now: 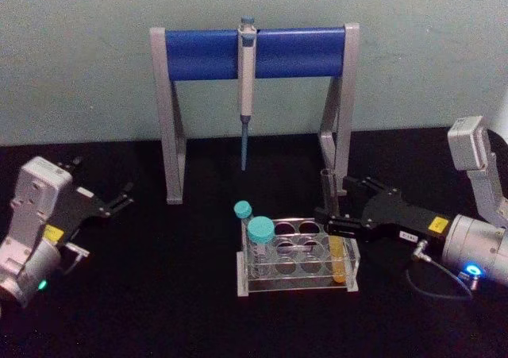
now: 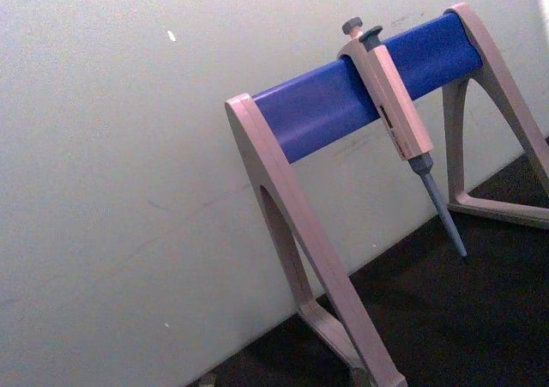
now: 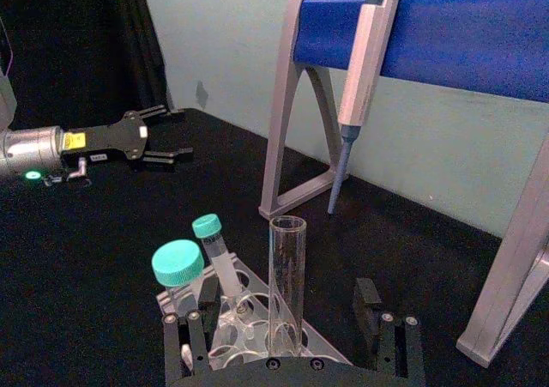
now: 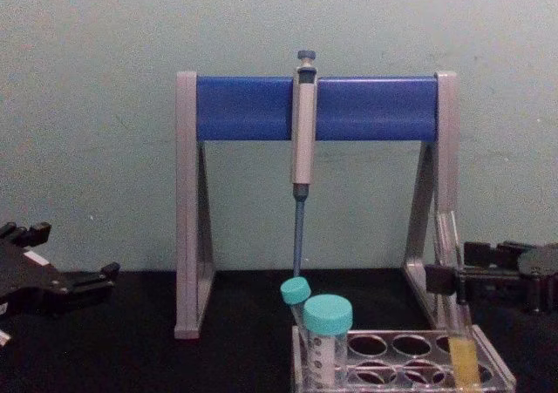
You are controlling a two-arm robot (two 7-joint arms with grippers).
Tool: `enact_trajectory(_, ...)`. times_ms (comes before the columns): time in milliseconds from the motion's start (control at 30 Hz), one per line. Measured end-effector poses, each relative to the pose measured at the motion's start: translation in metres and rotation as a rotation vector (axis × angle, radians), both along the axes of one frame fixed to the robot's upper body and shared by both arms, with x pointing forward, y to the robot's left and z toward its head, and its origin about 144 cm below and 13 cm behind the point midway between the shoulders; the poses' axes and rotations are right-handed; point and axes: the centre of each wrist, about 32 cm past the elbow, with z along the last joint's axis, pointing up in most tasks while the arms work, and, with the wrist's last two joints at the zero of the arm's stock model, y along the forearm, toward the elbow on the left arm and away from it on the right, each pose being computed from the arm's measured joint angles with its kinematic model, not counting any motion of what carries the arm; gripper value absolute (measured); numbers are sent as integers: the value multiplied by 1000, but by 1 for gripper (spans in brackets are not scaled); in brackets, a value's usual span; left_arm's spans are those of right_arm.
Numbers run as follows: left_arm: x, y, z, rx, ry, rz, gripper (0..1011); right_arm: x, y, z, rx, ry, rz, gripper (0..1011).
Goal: Pick up the test tube from the test tube rack, shake it, then place it back into the test tube rack.
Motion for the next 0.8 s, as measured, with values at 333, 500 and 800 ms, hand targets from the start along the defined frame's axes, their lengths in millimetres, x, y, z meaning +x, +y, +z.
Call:
enact_trajectory(333,0,0,0,0,0,0,1001,3,-1,2,-20,23,16,1000)
enact_trajectory(500,0,0,0,0,0,0,1001,4,-1,0,-32,34,21,1000)
enact_trajectory(800,0,0,0,0,0,0,1001,3,-2,0,-38,30,9,1000)
